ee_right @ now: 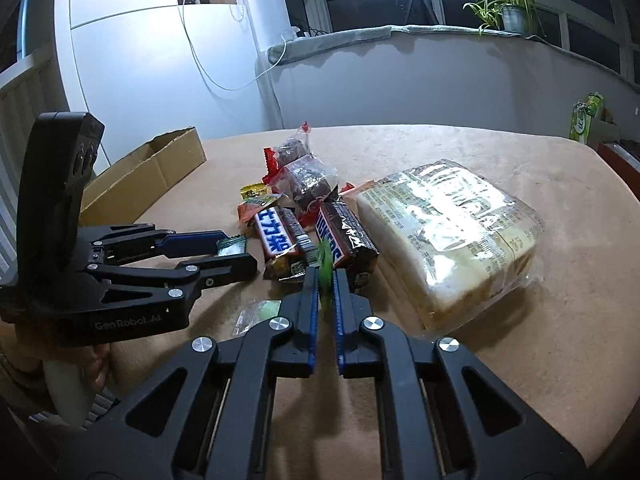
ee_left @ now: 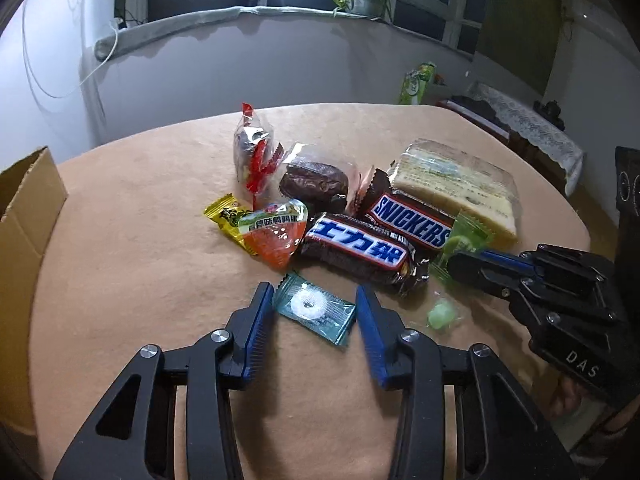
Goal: Organize snacks
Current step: 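Grasp the green mint candy with the left tool while the right tool grasps the green jelly pouch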
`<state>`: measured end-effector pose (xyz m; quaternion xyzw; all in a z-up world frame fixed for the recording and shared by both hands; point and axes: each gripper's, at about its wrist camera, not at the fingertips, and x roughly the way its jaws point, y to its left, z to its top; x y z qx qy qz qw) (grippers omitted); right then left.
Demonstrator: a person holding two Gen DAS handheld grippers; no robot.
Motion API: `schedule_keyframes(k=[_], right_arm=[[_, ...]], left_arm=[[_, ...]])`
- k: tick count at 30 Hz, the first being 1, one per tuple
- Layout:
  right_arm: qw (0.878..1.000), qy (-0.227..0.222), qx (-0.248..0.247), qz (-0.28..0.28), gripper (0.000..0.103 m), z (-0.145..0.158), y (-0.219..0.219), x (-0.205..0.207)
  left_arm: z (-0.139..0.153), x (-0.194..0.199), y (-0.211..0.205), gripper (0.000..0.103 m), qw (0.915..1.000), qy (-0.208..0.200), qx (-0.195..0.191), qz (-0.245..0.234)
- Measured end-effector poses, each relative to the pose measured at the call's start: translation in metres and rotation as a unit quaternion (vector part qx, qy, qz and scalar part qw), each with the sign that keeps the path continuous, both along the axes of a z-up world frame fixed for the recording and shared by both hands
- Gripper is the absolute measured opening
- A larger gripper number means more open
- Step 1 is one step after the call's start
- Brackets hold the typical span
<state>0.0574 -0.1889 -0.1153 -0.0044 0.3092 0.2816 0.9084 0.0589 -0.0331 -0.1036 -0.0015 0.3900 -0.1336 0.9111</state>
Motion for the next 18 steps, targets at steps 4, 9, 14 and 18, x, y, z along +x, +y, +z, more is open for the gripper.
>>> schedule_keyframes(k=[4, 9, 14, 18], right_arm=[[1.000, -0.006, 0.004, -0.003, 0.006, 0.002, -0.004, -0.003], [1.000, -0.013, 0.019, -0.010, 0.006, 0.008, -0.012, -0.007], [1.000, -0.020, 0.016, -0.011, 0.006, 0.015, -0.014, -0.012], [1.000, -0.001, -0.003, -0.014, 0.006, 0.008, -0.011, -0.009]], left_arm=[[0.001, -0.002, 0.005, 0.040, 0.9999, -0.001, -0.014, 0.001], [0.003, -0.005, 0.009, 0.040, 0.9996, -0.002, -0.028, 0.007], [0.011, -0.013, 0.013, 0.039, 0.9991, -0.014, -0.037, 0.014], [0.015, -0.015, 0.016, 0.040, 0.9990, -0.018, -0.038, 0.016]])
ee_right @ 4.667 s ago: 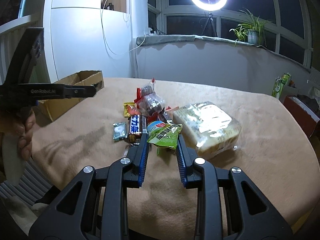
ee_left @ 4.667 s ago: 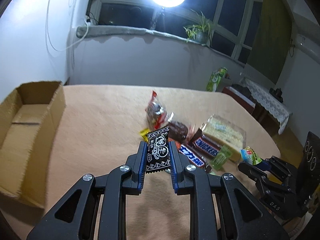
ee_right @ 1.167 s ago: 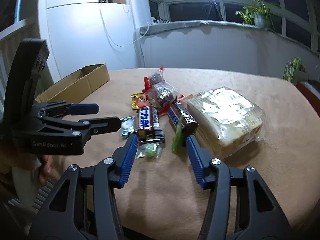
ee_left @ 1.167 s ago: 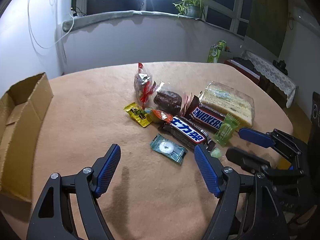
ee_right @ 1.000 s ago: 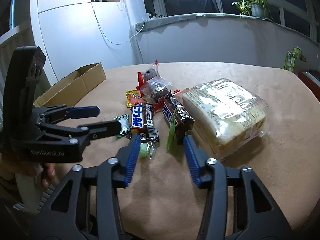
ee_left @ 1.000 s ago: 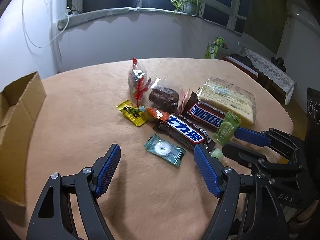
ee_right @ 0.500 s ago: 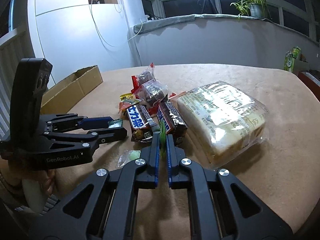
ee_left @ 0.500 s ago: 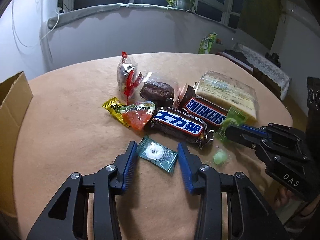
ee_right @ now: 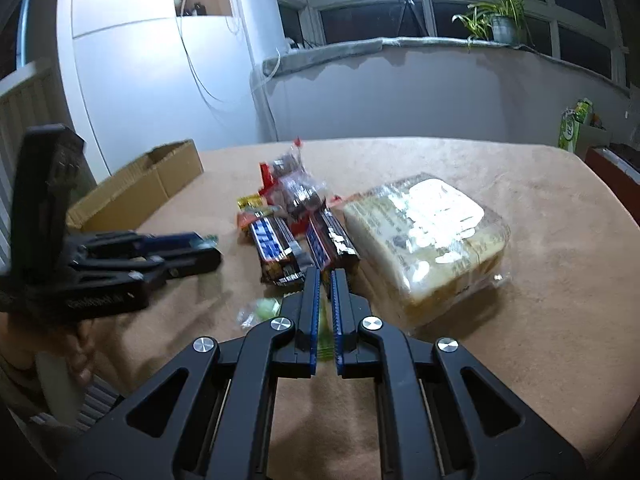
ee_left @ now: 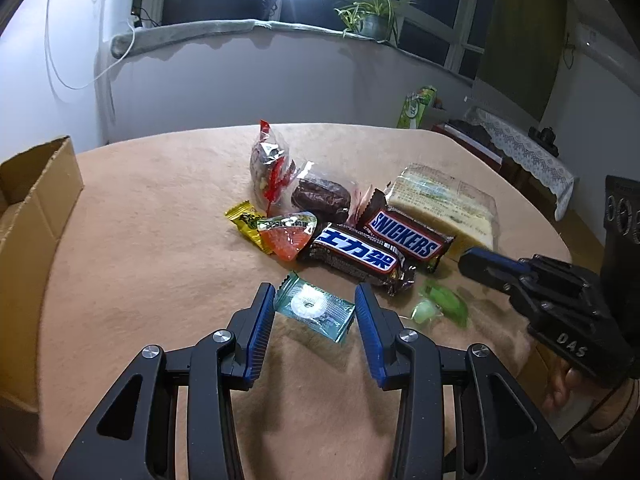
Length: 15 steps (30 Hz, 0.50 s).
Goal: Organize snacks
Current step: 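Grasp the green mint candy with the left tool while the right tool grasps the green jelly pouch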
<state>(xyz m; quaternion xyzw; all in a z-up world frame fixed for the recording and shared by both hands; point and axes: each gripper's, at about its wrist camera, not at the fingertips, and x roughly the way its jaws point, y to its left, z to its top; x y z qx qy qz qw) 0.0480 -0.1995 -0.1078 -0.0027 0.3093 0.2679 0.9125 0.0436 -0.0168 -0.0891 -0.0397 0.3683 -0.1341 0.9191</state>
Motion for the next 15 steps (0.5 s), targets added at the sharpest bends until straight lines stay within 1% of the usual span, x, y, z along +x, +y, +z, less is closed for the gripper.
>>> schedule_keyframes(k=[1, 3, 4, 5, 6, 7, 9, 10, 12, 15], right_arm=[[1.000, 0.002, -0.009, -0.001, 0.006, -0.002, 0.001, 0.000], [1.000, -0.004, -0.022, -0.008, 0.011, -0.004, 0.001, -0.003], [1.000, -0.007, -0.025, -0.006, 0.023, -0.003, 0.001, -0.005], [1.000, -0.008, -0.028, -0.001, 0.037, -0.002, 0.002, -0.006], [1.000, -0.008, -0.029, 0.004, 0.041, -0.002, 0.002, -0.007], [0.999, -0.011, -0.034, 0.009, 0.043, -0.001, 0.005, -0.008], [0.998, -0.013, -0.058, 0.008, 0.043, -0.005, 0.010, -0.006], [0.998, -0.001, -0.066, 0.011, 0.043, -0.009, 0.013, -0.002], [0.998, 0.018, -0.061, 0.019, 0.043, -0.015, 0.013, 0.001], [0.997, 0.015, -0.071, 0.021, 0.042, -0.017, 0.015, 0.000]], left_arm=[[0.000, -0.001, 0.001, 0.040, 1.0000, 0.000, 0.000, 0.000], [0.001, -0.005, 0.004, 0.040, 1.0000, -0.002, -0.001, 0.003], [0.002, -0.007, 0.006, 0.040, 1.0000, -0.004, -0.002, 0.005], [0.003, -0.008, 0.008, 0.040, 1.0000, -0.005, -0.002, 0.006], [0.004, -0.009, 0.009, 0.040, 0.9999, -0.005, -0.004, 0.008], [0.003, -0.010, 0.011, 0.040, 0.9999, -0.005, -0.005, 0.010], [0.003, -0.012, 0.013, 0.040, 0.9999, -0.005, -0.006, 0.013], [0.003, -0.012, 0.014, 0.040, 0.9999, -0.005, -0.006, 0.015], [0.003, -0.012, 0.015, 0.040, 0.9998, -0.005, -0.009, 0.016], [0.004, -0.012, 0.015, 0.040, 0.9998, -0.005, -0.009, 0.017]])
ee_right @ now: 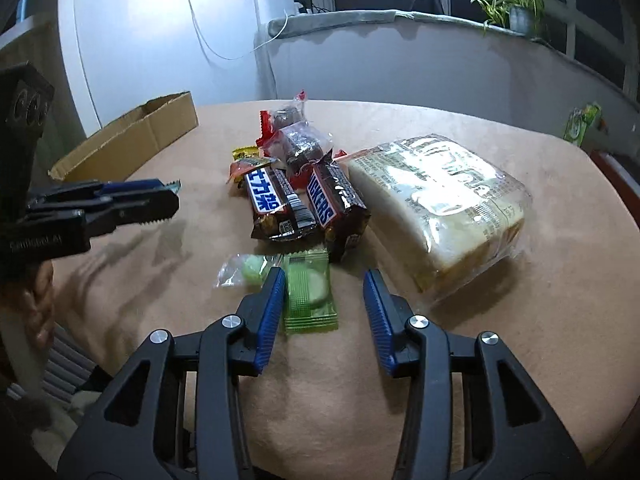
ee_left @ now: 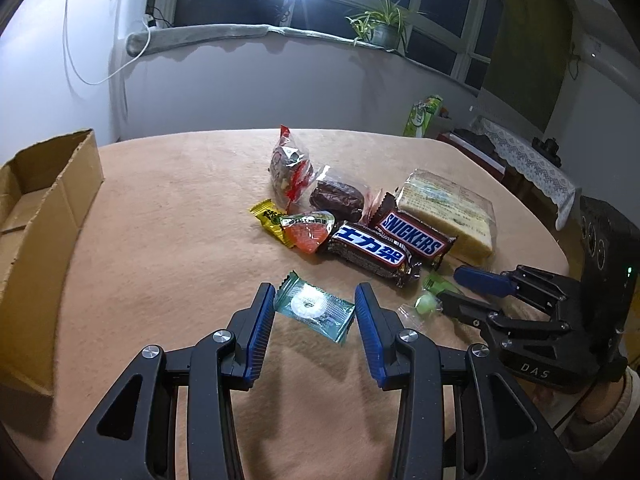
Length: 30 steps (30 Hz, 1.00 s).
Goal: Organize snacks
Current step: 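Grasp the green mint candy with the left tool while the right tool grasps the green jelly pouch, then drop the mint candy into the box with the left tool while the right tool drops the green pouch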
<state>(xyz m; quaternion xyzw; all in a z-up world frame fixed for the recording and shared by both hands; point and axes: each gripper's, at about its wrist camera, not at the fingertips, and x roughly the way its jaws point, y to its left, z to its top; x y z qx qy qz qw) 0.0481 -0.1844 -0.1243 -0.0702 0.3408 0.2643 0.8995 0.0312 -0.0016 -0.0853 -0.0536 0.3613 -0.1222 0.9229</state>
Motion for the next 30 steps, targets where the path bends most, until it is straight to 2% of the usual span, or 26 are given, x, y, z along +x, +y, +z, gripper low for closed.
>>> schedule_keyframes(k=[2, 10, 18, 30], right_arm=[[1.000, -0.001, -0.005, 0.001, 0.023, 0.000, 0.001, 0.001], [1.000, -0.012, 0.019, 0.000, 0.023, 0.008, -0.006, -0.004], [0.997, -0.058, 0.052, -0.010, 0.023, 0.049, -0.015, -0.013], [0.996, -0.061, 0.068, 0.020, 0.023, 0.072, 0.017, -0.012]], left_arm=[[0.000, 0.000, 0.001, 0.040, 1.0000, 0.000, -0.002, 0.002], [0.004, -0.002, 0.002, 0.040, 1.0000, -0.006, -0.006, 0.005], [0.026, -0.007, 0.005, 0.040, 0.9995, -0.032, -0.008, 0.006], [0.051, -0.021, 0.023, 0.040, 0.9971, -0.069, -0.011, 0.028]])
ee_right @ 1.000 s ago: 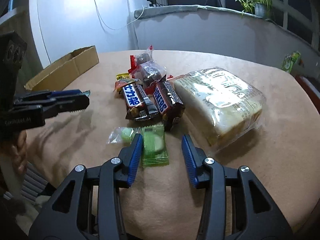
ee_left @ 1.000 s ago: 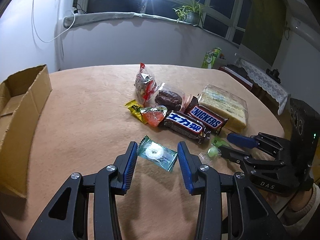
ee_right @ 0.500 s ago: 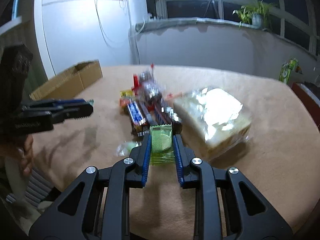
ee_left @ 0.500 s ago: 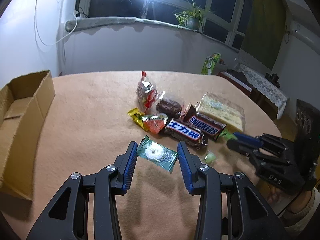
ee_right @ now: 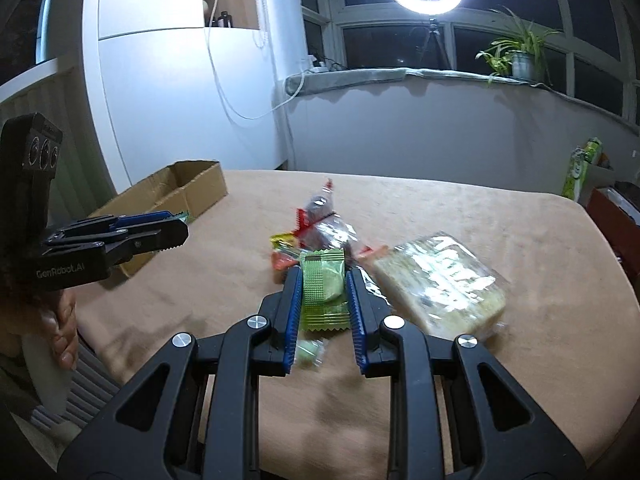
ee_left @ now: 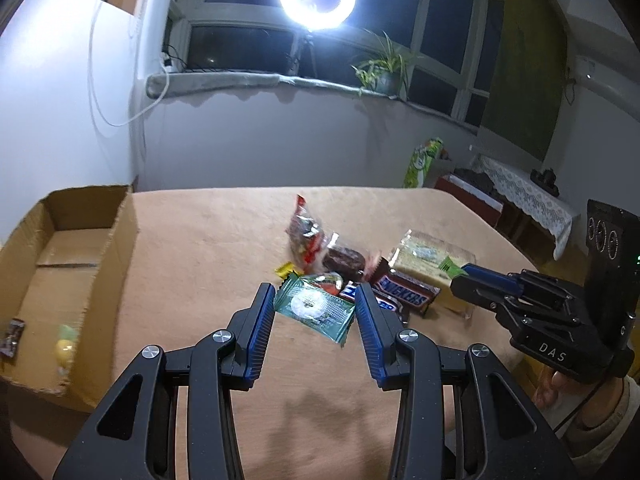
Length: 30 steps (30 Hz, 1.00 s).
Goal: Organize snacks
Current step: 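Drop the mint candy into the box with the left tool while the right tool drops the green pouch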
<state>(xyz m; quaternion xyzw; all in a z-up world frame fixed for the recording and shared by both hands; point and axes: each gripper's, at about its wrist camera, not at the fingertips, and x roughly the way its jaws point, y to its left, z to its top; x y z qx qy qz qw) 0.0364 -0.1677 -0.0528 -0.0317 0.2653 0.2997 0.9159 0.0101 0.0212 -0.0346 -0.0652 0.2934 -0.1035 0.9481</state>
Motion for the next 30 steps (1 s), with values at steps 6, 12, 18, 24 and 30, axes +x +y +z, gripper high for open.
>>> schedule_keyframes(k=[6, 12, 18, 24, 30], right_arm=[[0.999, -0.007, -0.004, 0.044, 0.023, 0.011, 0.051, -0.002], [0.993, -0.020, -0.014, 0.116, 0.023, 0.022, 0.128, -0.010], [0.983, -0.032, -0.021, 0.181, 0.023, 0.026, 0.195, -0.020], [0.974, -0.041, -0.028, 0.221, 0.023, 0.026, 0.251, -0.023], [0.970, -0.054, -0.034, 0.234, 0.023, 0.032, 0.290, -0.011]], left_arm=[[0.009, -0.012, 0.034, 0.040, 0.9992, -0.020, -0.007, 0.033], [0.013, -0.026, 0.083, 0.040, 0.9957, -0.035, -0.015, 0.084], [0.010, -0.043, 0.140, 0.040, 0.9882, -0.039, -0.021, 0.147], [0.005, -0.049, 0.178, 0.040, 0.9815, -0.035, -0.026, 0.186], [-0.002, -0.044, 0.193, 0.040, 0.9803, -0.028, -0.032, 0.193]])
